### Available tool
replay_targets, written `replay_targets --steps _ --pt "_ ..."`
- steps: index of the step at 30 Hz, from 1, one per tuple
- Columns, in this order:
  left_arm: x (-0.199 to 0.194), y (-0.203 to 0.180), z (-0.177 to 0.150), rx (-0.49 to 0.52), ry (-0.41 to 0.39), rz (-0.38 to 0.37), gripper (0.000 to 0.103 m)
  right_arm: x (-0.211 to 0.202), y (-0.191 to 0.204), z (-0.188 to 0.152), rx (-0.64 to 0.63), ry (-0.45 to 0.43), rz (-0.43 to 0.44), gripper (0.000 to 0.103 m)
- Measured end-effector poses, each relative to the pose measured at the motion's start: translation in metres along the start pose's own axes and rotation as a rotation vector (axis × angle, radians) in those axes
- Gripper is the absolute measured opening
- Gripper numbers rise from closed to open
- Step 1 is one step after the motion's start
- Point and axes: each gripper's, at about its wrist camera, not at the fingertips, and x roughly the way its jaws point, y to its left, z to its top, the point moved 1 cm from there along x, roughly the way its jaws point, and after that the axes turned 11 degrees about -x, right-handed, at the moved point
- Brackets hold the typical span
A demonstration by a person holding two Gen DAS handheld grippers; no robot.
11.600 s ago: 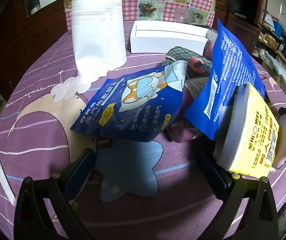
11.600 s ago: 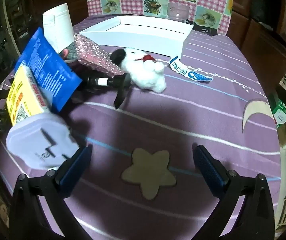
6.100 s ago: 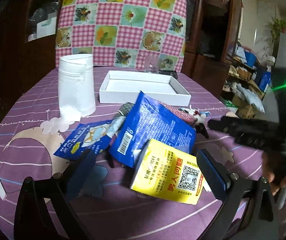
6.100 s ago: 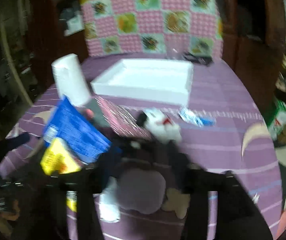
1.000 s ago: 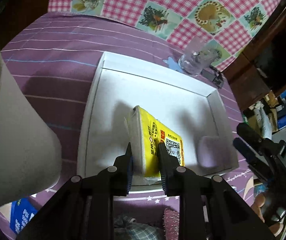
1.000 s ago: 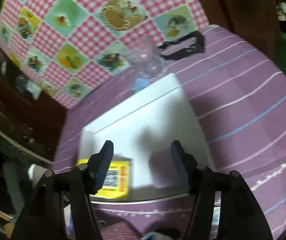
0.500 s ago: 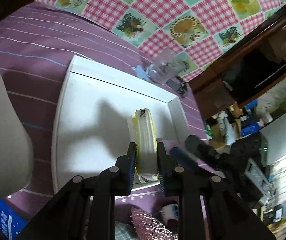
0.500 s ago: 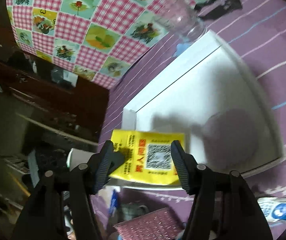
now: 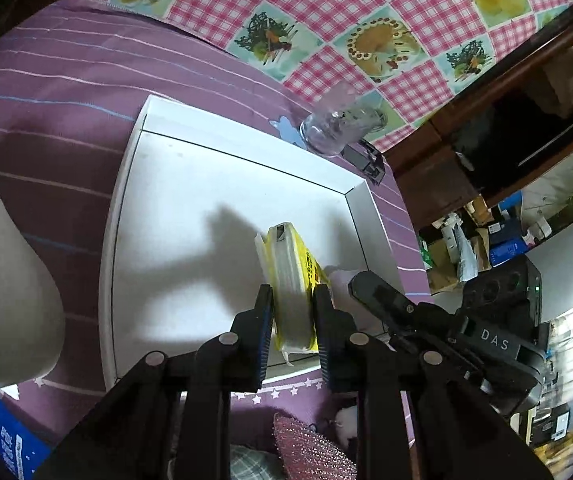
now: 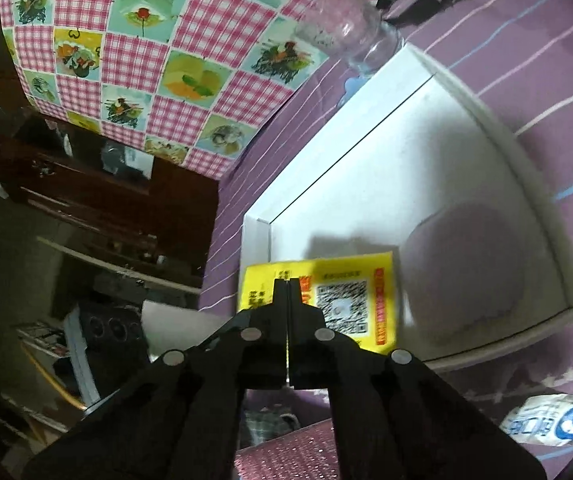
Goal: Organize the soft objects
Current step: 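Open the left gripper to release the yellow packet into the box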
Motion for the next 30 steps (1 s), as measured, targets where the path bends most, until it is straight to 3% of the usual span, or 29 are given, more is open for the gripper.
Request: replay_targets --steps 5,8,9,13,17,19,21,26,30 --pt "-0.009 0.001 0.001 -0.008 -0.024 -0.035 0.019 -0.012 -0.001 0.005 -0.009 -0.043 -0.114 0.001" --pt "-0.022 0.000 0.003 -0.005 -0.065 -0.058 0.015 -0.017 -0.012 0.007 0.034 -0.044 -0.124 0.018" --pt "-0.025 -0.001 0.003 -0.002 -0.077 -0.066 0.014 -0.017 -0.015 0.007 0.040 -0.040 -0.123 0.030" --pt "-0.033 -0.010 0.001 0.022 -0.108 -0.095 0.012 -0.017 -0.015 0.008 0.042 -0.040 -0.092 0.038" --pt "-0.035 -0.014 0.000 0.042 -0.135 -0.073 0.011 -0.016 -0.011 0.008 0.028 -0.021 -0.101 0.040" --pt "-0.034 -0.016 0.001 0.058 -0.145 -0.015 0.011 -0.015 -0.011 0.007 0.027 -0.012 -0.115 0.040" --pt "-0.028 -0.017 0.000 0.084 -0.128 0.062 0.012 -0.014 -0.009 0.006 0.014 0.002 -0.143 0.040" --pt "-0.014 -0.016 -0.004 0.097 -0.052 0.111 0.012 -0.003 0.006 0.002 -0.065 0.055 -0.232 0.040" --pt "0.006 -0.011 -0.011 0.048 0.071 0.051 0.012 -0.002 0.007 0.001 -0.069 0.060 -0.259 0.040"
